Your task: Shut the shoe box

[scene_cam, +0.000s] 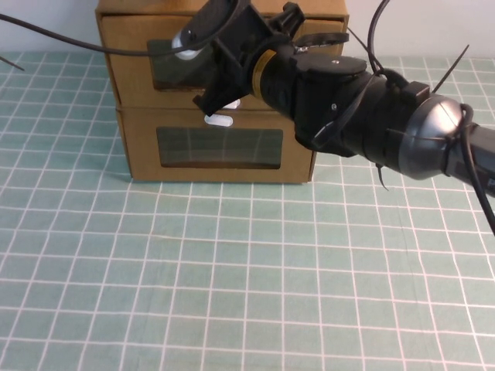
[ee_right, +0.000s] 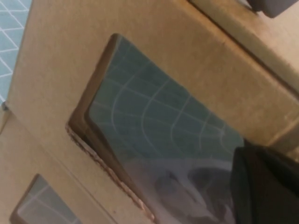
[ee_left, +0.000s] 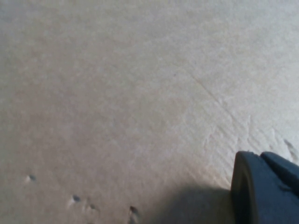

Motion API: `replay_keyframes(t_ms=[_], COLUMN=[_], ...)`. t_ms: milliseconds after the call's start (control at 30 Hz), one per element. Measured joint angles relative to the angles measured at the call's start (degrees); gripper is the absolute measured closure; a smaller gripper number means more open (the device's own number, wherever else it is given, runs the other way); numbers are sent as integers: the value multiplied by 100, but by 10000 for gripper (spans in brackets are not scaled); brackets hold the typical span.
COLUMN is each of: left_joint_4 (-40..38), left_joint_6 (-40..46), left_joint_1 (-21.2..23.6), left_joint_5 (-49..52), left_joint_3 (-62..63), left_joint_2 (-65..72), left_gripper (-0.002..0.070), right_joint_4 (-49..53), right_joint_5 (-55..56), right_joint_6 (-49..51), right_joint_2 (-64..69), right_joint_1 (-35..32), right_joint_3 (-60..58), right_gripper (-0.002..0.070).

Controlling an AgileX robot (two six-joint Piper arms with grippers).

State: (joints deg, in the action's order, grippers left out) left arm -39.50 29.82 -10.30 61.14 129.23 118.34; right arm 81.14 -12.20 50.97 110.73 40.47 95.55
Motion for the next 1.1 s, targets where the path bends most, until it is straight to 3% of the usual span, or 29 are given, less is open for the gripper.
replay_keyframes(t_ms=[500, 633, 800, 933, 1100], left_joint_4=[159, 159, 187, 199, 248], left_joint_6=[-24, -159, -238, -247, -318], left_joint_1=[55, 238, 503, 537, 537], left_joint_5=[264, 479, 883, 1094, 1145], left_joint_3=[-10, -10, -10, -10, -10], left_joint_2=[-653, -1032, -1502, -1892, -2393], left_gripper=[680, 680, 680, 680, 680], right_joint_4=[-1353, -1355, -1421, -1758, -3531], right_joint_5=[237, 47, -1263, -2810, -3792], right_joint_6=[12, -643, -2500, -3071, -4015], right_joint_2=[-655, -852, -974, -983, -1139], right_joint_1=[-44, -44, -44, -44, -139], right_joint_3=[0, 0, 0, 0, 0], right_gripper=[690, 690, 690, 690, 690])
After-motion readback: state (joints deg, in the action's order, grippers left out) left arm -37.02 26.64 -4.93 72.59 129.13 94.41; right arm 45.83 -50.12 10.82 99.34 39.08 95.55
